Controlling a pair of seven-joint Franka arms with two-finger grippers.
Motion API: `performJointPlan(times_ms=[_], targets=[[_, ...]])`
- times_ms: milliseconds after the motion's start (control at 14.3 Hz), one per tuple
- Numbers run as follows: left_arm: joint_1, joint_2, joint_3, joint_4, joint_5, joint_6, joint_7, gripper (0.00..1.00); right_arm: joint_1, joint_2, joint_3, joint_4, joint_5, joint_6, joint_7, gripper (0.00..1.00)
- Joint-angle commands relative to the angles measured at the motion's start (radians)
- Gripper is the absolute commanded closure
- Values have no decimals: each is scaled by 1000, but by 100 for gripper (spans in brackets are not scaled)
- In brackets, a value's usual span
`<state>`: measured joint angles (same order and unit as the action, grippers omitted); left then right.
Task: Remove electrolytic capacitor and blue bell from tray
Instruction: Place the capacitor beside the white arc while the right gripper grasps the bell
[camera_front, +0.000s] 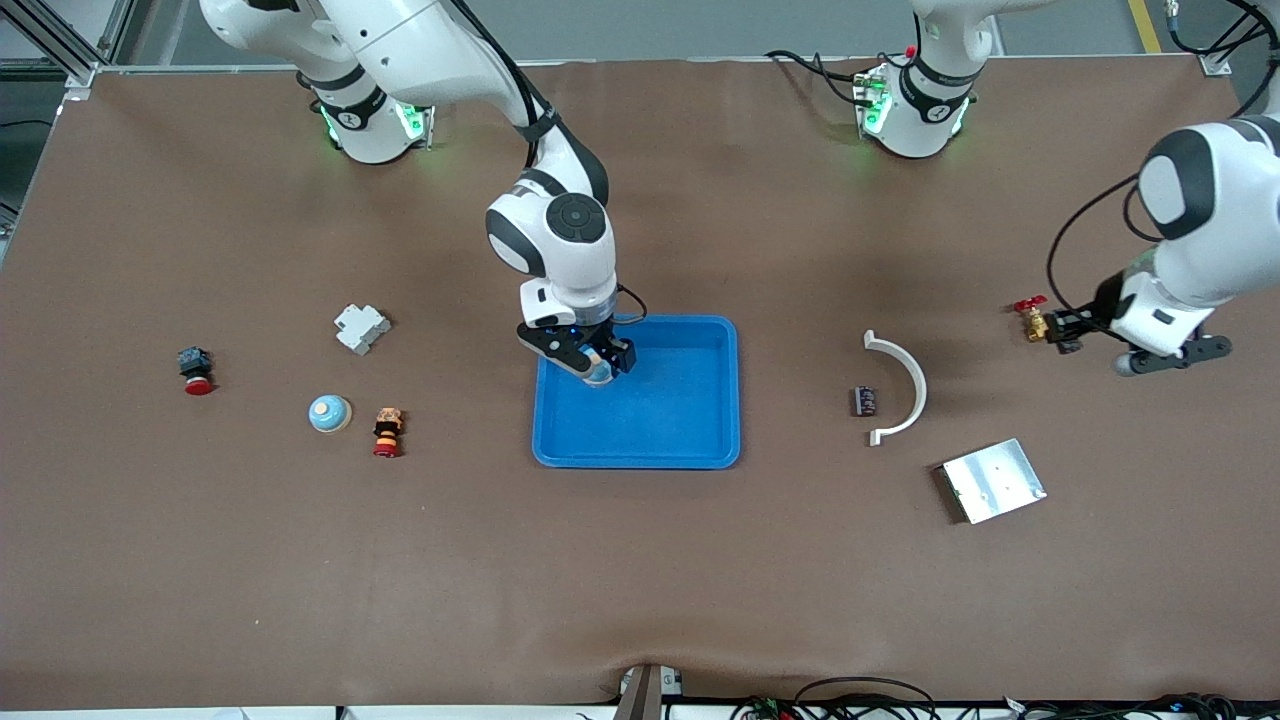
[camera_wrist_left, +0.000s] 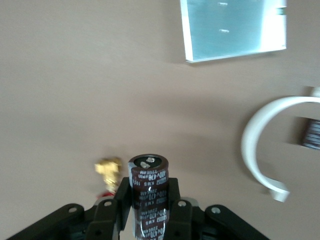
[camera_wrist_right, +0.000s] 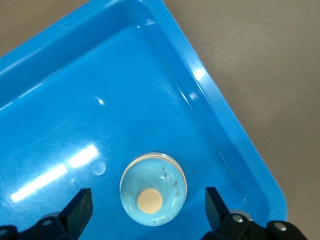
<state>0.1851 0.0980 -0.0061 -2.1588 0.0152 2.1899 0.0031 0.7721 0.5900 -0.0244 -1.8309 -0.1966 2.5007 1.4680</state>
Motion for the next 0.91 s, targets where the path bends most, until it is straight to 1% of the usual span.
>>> performJointPlan(times_ms=[0,70,140,350,420,839], targets=[[4,193,-18,135,95,34,20,100,-4,42,6,34,-29,3,29,0],[-12,239,-20,166,118,34,5,100,-2,50,6,39,-29,3,29,0],[-39,267,-20,187,115,34,0,100,-2,51,6,41,-29,3,29,0],[-82,296,-21,204,112,34,-44,100,1,57,6,44,-29,3,29,0],[-111,304,-20,212,108,34,-57,100,2,60,6,44,-29,3,29,0],[-162,359,-37,249,105,34,-179,100,3,80,6,58,-29,4,31,0]])
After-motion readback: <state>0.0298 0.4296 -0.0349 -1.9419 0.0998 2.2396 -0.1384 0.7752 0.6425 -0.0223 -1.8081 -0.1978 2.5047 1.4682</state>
